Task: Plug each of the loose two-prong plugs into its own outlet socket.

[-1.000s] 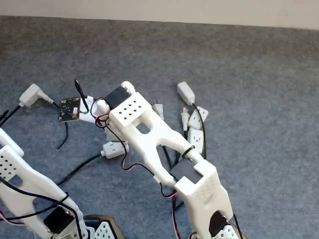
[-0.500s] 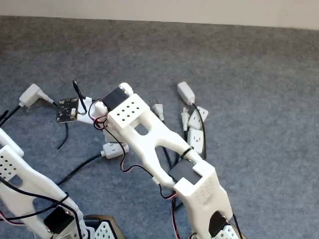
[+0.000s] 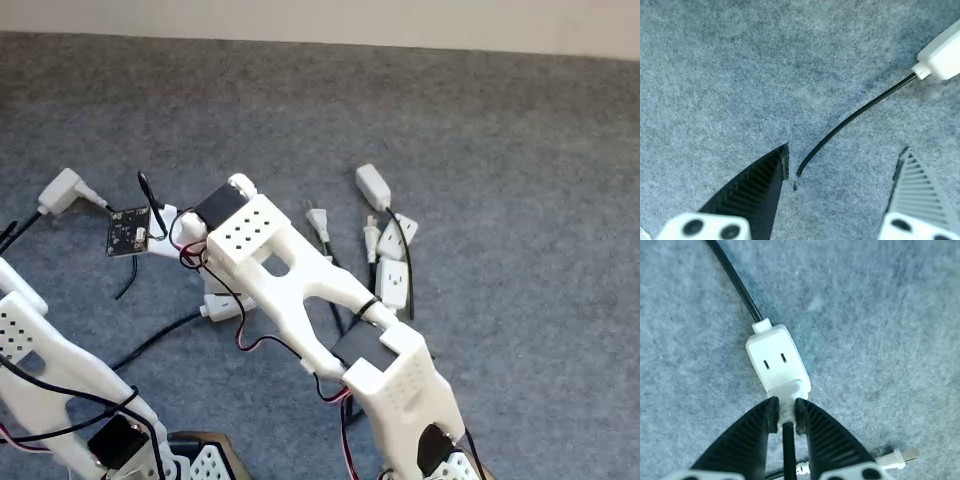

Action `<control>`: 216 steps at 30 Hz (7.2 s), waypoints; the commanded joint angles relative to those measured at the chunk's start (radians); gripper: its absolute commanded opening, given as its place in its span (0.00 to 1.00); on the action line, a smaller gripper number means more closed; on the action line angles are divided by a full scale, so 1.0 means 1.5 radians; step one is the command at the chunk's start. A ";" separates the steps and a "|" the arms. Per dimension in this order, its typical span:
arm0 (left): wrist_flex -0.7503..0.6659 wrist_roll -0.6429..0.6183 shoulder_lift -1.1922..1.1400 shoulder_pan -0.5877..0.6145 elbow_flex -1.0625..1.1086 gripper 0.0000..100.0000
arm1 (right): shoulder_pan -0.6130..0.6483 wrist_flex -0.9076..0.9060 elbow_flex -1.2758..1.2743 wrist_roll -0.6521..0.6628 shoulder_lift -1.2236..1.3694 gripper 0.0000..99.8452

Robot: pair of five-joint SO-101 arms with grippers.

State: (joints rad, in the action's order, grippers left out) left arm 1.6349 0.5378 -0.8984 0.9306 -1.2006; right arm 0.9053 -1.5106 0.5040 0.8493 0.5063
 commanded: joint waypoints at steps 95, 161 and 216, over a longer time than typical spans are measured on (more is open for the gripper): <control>-0.497 0.068 0.688 -0.508 1.136 0.01 | -0.393 0.438 -1.249 -0.412 -1.018 0.26; 0.044 -0.254 0.366 -0.659 0.425 0.23 | -0.580 0.368 -1.190 -0.425 -1.175 0.26; -0.093 -0.143 0.182 -0.272 0.118 0.23 | -0.394 0.481 -0.942 -0.543 -0.666 0.26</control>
State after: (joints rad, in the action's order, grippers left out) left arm 1.4937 0.3000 -0.6958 0.3798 -0.9782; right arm 0.2839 -0.8355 -1.0027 0.0744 -0.6475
